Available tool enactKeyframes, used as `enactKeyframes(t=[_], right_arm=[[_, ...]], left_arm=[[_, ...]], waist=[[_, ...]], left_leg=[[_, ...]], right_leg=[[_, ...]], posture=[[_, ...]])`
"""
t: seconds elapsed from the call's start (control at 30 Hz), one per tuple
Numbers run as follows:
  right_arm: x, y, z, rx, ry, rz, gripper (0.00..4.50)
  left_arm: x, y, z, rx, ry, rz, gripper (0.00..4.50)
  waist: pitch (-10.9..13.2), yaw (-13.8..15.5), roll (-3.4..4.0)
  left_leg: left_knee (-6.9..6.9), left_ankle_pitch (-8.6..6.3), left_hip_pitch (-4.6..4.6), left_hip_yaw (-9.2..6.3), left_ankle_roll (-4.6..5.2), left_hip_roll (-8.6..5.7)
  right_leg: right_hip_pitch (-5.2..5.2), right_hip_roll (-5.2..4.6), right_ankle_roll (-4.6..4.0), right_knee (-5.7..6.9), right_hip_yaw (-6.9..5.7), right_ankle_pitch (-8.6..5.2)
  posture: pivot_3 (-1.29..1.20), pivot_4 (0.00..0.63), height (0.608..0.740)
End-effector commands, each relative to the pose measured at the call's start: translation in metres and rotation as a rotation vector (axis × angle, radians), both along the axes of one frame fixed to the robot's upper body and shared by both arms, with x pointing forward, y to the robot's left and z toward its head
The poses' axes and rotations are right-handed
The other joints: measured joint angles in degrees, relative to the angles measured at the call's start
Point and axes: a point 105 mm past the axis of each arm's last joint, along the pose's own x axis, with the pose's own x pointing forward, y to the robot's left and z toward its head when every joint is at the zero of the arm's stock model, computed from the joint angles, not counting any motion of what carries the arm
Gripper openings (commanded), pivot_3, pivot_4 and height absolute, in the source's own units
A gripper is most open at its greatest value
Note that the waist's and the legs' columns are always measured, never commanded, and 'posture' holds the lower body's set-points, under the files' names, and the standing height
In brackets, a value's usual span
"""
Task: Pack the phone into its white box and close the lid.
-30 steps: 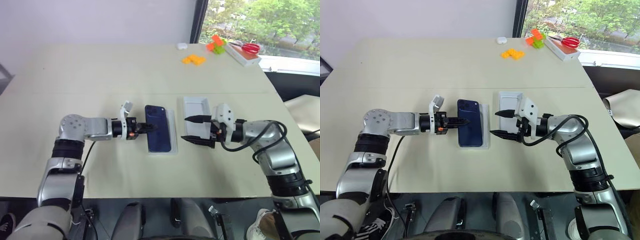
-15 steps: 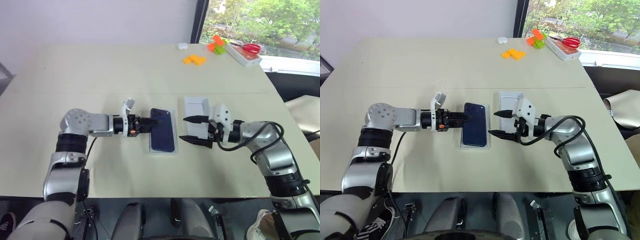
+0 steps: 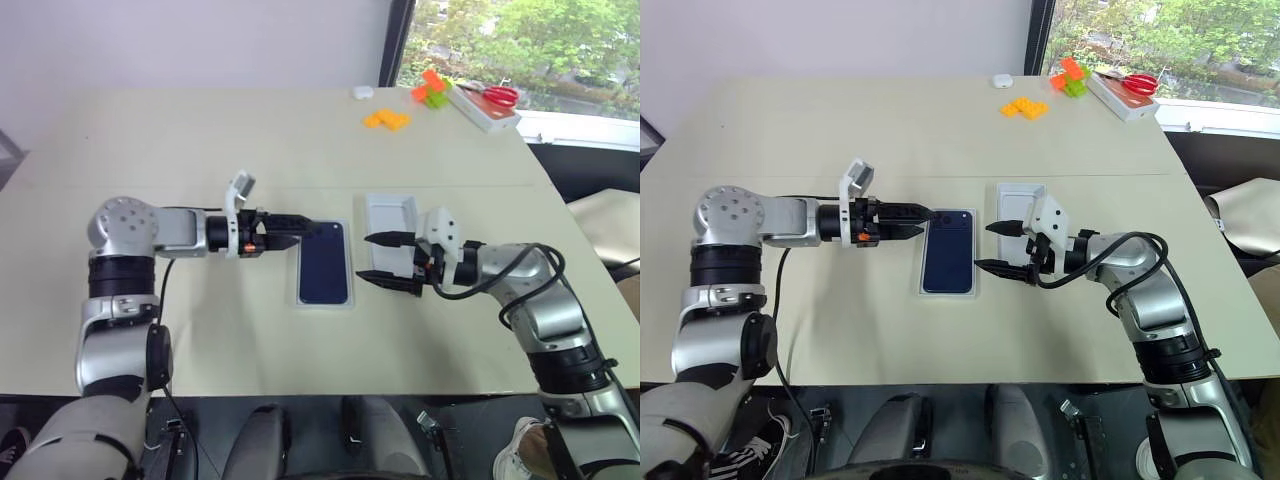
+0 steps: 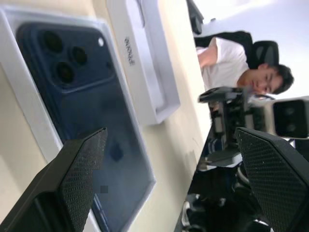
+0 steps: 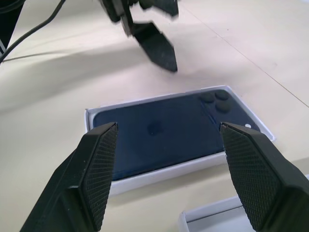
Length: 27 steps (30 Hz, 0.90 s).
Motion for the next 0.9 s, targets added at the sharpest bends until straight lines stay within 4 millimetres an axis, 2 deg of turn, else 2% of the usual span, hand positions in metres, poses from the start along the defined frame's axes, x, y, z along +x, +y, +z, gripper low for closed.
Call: enactKeyframes(t=[0.03, 0.23, 0.27, 0.33, 0.37, 0.47, 0.53, 0.57, 0.73, 0.83, 0.9], right_arm=[[-0.001, 0.007, 0.014, 0.029, -0.049, 0.026, 3.53], [0.003, 0.011, 0.020, 0.056, -0.056, 0.025, 3.53], [0.003, 0.012, 0.023, 0.074, -0.050, 0.029, 3.53], [0.005, 0.018, 0.027, 0.117, -0.044, 0.014, 2.97], [0.005, 0.021, 0.027, 0.126, -0.044, 0.014, 2.62], [0.001, 0.030, 0.025, 0.140, -0.042, 0.024, 1.12], [-0.003, 0.039, 0.024, 0.151, -0.038, 0.047, 0.03], [-0.005, 0.043, 0.021, 0.152, -0.037, 0.053, 0.00], [-0.002, 0.057, 0.003, 0.069, -0.085, 0.032, 0.00], [0.000, 0.058, -0.024, -0.105, -0.143, 0.040, 0.00], [-0.001, 0.057, -0.033, -0.140, -0.131, 0.041, 0.00]], left_arm=[[-0.003, 0.004, 0.017, 0.002, -0.068, -0.008, 4.44], [-0.003, 0.013, 0.022, 0.013, -0.112, 0.033, 4.44], [-0.002, 0.015, 0.022, 0.011, -0.121, 0.051, 4.22], [0.006, 0.020, 0.016, 0.032, -0.142, 0.138, 3.59], [0.008, 0.021, 0.013, 0.043, -0.148, 0.165, 3.11], [0.008, 0.017, 0.009, 0.030, -0.161, 0.189, 1.63], [0.000, 0.009, 0.001, 0.040, -0.172, 0.165, 0.49], [-0.002, 0.005, -0.002, 0.026, -0.170, 0.161, 0.05], [-0.005, -0.010, -0.023, 0.057, -0.141, 0.164, 0.05], [0.000, -0.013, -0.048, 0.178, -0.106, 0.194, 0.05], [-0.004, -0.016, -0.049, 0.189, -0.110, 0.167, 0.05]], waist=[[0.0, 0.0, 0.00], [0.0, -0.1, 0.00], [0.0, -0.1, 0.00], [0.0, 0.0, 0.00], [0.0, 0.0, 0.00], [0.0, 0.1, 0.00], [0.0, 0.1, 0.01], [0.0, 0.1, 0.01], [0.0, 0.1, 0.00], [0.0, 0.1, 0.00], [0.0, 0.0, 0.00]], left_leg=[[0.00, 0.00, -0.01, 0.00, 0.00, 0.00], [0.00, 0.01, 0.03, 0.00, -0.02, 0.01], [-0.01, 0.01, 0.03, 0.00, -0.02, 0.02], [-0.01, 0.01, 0.04, -0.01, -0.02, 0.04], [-0.01, 0.01, 0.06, 0.00, -0.03, 0.04], [-0.01, 0.02, 0.06, 0.00, -0.04, 0.03], [-0.01, 0.01, 0.04, 0.00, -0.04, 0.02], [-0.01, 0.01, 0.04, 0.00, -0.05, 0.02], [-0.01, 0.01, 0.05, 0.01, -0.06, 0.00], [-0.01, 0.02, 0.09, 0.02, -0.07, -0.02], [-0.01, 0.04, 0.13, 0.03, -0.09, -0.04]], right_leg=[[0.00, 0.00, 0.00, 0.00, 0.00, 0.00], [0.00, 0.00, 0.00, 0.02, 0.01, 0.00], [0.00, 0.01, 0.00, 0.02, 0.01, 0.00], [0.01, 0.01, 0.00, 0.02, 0.01, 0.00], [0.02, 0.01, 0.00, 0.03, 0.01, 0.00], [0.03, -0.03, -0.01, 0.03, 0.02, 0.01], [0.02, -0.05, -0.01, 0.02, 0.02, 0.01], [0.02, -0.06, -0.01, 0.02, 0.02, 0.01], [0.03, -0.07, 0.00, 0.03, 0.02, 0.02], [0.05, -0.04, 0.00, 0.04, 0.02, 0.02], [0.10, -0.02, 0.00, 0.03, 0.02, 0.01]], posture=[[0.00, 0.150, 0.740], [0.00, 0.150, 0.740], [0.00, 0.150, 0.740], [0.00, 0.150, 0.740], [0.00, 0.150, 0.740], [0.00, 0.150, 0.740], [0.00, 0.150, 0.740], [0.00, 0.150, 0.740], [0.00, 0.150, 0.740], [0.00, 0.150, 0.740], [0.00, 0.150, 0.740]])
